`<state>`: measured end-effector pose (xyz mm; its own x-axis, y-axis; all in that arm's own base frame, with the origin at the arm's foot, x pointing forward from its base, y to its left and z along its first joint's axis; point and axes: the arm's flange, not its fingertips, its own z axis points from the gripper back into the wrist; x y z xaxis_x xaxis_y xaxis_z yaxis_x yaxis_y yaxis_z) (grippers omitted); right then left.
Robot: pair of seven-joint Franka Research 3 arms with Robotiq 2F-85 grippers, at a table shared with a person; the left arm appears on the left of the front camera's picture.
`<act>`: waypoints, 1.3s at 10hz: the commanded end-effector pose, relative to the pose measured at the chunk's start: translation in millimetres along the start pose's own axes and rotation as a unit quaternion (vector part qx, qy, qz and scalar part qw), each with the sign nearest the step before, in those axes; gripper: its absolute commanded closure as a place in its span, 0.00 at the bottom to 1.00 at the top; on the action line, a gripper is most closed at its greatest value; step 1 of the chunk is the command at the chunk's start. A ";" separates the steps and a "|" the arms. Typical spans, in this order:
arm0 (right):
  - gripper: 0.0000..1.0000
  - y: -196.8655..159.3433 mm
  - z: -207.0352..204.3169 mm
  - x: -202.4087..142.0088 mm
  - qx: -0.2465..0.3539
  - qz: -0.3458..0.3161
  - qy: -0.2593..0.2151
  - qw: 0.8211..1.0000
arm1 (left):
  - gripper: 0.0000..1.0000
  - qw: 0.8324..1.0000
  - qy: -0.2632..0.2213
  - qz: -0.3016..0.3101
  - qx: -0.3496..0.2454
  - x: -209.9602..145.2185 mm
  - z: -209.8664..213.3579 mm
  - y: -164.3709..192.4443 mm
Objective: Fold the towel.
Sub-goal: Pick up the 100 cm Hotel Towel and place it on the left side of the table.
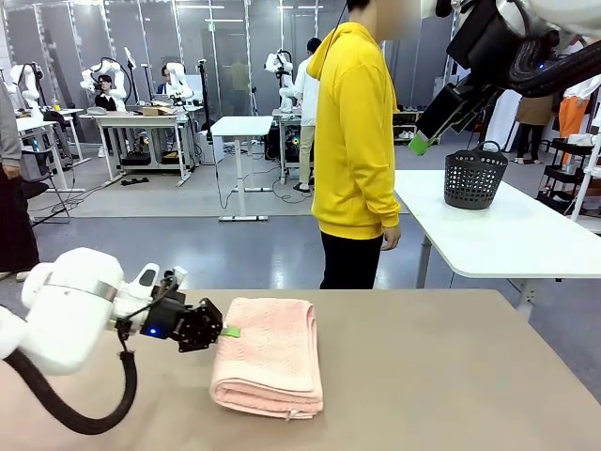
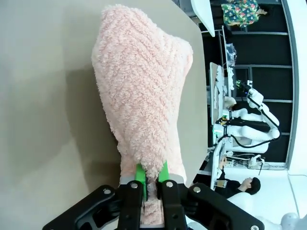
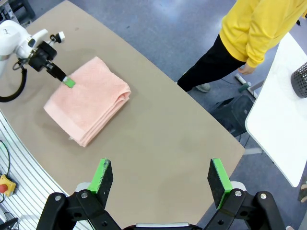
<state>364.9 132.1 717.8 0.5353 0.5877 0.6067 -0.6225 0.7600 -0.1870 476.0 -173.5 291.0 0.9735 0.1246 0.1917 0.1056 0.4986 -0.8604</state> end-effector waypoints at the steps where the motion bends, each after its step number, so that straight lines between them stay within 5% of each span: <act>1: 0.00 0.9 1.7 -0.1 -0.002 -0.001 0.004 1.000 | 1.00 1.000 0.005 0.001 0.020 -0.9 43.5 -2.2; 9: 0.00 0.9 1.7 -0.1 -0.002 -0.001 0.004 1.000 | 1.00 0.982 0.029 -0.019 0.185 21.0 249.7 46.6; 13: 0.00 0.9 1.7 -0.1 -0.002 -0.001 0.004 1.000 | 1.00 0.967 0.044 -0.019 0.251 23.1 304.0 91.0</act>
<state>364.9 131.9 717.8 0.5354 0.5874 0.6069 -0.6222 0.7602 -0.1868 438.8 130.7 360.9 0.9834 0.0542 0.1733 0.0448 0.8524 -0.5209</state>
